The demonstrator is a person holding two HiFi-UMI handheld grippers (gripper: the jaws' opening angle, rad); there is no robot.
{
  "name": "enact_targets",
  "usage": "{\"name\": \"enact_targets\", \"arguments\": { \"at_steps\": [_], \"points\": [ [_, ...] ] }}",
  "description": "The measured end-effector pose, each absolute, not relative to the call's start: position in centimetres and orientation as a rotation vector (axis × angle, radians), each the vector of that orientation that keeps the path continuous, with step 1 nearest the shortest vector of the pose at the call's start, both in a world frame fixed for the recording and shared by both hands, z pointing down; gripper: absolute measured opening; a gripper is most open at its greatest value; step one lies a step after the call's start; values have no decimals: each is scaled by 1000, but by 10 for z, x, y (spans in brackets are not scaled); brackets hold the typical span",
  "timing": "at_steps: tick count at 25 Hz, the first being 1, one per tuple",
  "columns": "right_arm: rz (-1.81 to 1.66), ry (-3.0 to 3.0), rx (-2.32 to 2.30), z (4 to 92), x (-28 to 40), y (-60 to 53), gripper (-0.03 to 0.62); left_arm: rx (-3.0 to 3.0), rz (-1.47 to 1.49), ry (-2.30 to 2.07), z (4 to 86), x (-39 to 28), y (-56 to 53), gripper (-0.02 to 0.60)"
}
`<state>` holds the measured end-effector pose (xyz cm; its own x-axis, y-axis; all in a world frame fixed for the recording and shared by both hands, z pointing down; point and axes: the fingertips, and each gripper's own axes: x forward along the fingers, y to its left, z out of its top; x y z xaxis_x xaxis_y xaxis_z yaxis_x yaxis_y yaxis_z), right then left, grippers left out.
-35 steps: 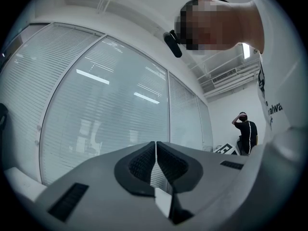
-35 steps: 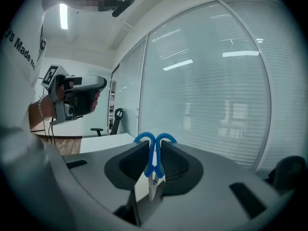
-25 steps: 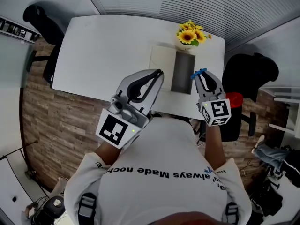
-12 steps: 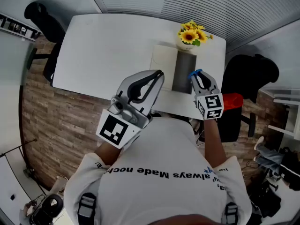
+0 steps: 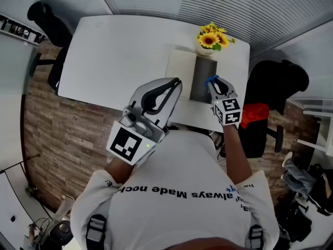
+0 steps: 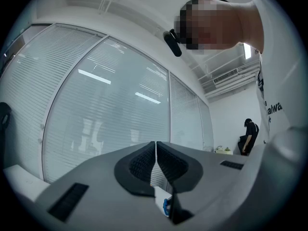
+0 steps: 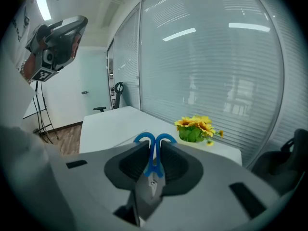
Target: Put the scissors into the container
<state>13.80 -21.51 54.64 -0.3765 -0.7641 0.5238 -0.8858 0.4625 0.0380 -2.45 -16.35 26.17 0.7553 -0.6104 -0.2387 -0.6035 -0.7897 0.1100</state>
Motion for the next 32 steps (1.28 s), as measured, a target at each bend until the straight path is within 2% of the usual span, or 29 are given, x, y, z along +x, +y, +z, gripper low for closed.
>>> {"name": "enact_targets", "arguments": {
  "at_steps": [18, 32],
  "points": [
    [492, -2216, 1333, 584, 144, -230, 86, 2908, -411, -1032, 261, -6, -164, 26],
    [572, -2168, 1335, 612, 144, -237, 86, 2913, -393, -1040, 263, -20, -165, 26]
  ]
}}
